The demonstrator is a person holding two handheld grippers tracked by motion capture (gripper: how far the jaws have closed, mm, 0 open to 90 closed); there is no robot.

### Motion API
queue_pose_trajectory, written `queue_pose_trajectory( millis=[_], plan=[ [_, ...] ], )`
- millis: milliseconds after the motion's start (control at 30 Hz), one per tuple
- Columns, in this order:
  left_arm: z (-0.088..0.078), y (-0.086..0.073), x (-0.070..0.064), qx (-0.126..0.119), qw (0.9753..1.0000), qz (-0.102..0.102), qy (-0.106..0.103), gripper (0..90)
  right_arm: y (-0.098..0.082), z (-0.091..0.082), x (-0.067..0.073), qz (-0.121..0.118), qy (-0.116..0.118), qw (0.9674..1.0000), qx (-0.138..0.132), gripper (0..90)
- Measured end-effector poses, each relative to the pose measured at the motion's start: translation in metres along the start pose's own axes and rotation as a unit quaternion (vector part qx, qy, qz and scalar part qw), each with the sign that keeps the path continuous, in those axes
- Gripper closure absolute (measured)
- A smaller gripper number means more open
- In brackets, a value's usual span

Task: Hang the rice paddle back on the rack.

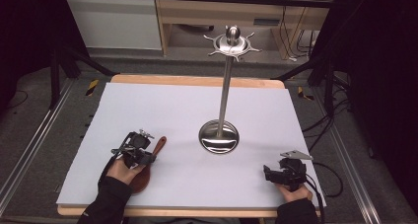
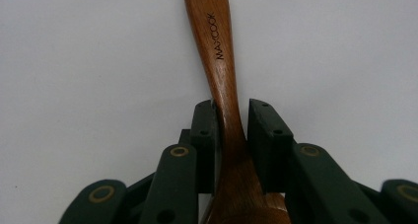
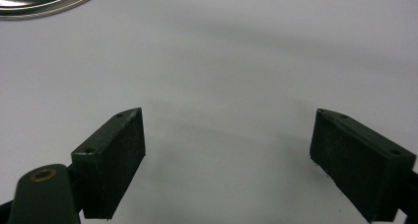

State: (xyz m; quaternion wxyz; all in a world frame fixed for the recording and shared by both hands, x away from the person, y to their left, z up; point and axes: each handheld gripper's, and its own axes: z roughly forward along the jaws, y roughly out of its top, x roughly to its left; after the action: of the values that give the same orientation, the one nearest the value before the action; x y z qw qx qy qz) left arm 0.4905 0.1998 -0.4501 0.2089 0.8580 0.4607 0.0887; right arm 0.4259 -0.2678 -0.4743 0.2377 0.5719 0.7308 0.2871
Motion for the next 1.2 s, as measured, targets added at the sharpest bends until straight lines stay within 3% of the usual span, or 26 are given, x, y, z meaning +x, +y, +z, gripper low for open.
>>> queue_pose_trajectory(
  millis=[433, 700, 1067, 1200],
  plan=[
    [0.0033, 0.0034, -0.0052, 0.013, 0.9996, 0.016, 0.017, 71.6, 0.0, 0.0, 0.0003, 0.001, 0.001, 1.0, 0.001, 13.9],
    [0.0043, 0.0047, -0.0059, 0.016, 0.9997, 0.001, 0.018, 70.8, 0.0001, -0.0003, 0.0014, 0.005, 0.002, 1.0, 0.002, 13.9],
    [0.0045, 0.0033, -0.0078, 0.01, 0.9996, 0.001, 0.027, 73.7, 0.0, 0.0002, 0.0018, 0.006, 0.001, 1.0, 0.003, 13.9],
    [0.0044, 0.005, -0.0081, 0.018, 0.9994, 0.002, 0.03, 74.8, 0.0, 0.0004, 0.0012, 0.004, 0.001, 1.0, 0.004, 13.9]
  ],
)
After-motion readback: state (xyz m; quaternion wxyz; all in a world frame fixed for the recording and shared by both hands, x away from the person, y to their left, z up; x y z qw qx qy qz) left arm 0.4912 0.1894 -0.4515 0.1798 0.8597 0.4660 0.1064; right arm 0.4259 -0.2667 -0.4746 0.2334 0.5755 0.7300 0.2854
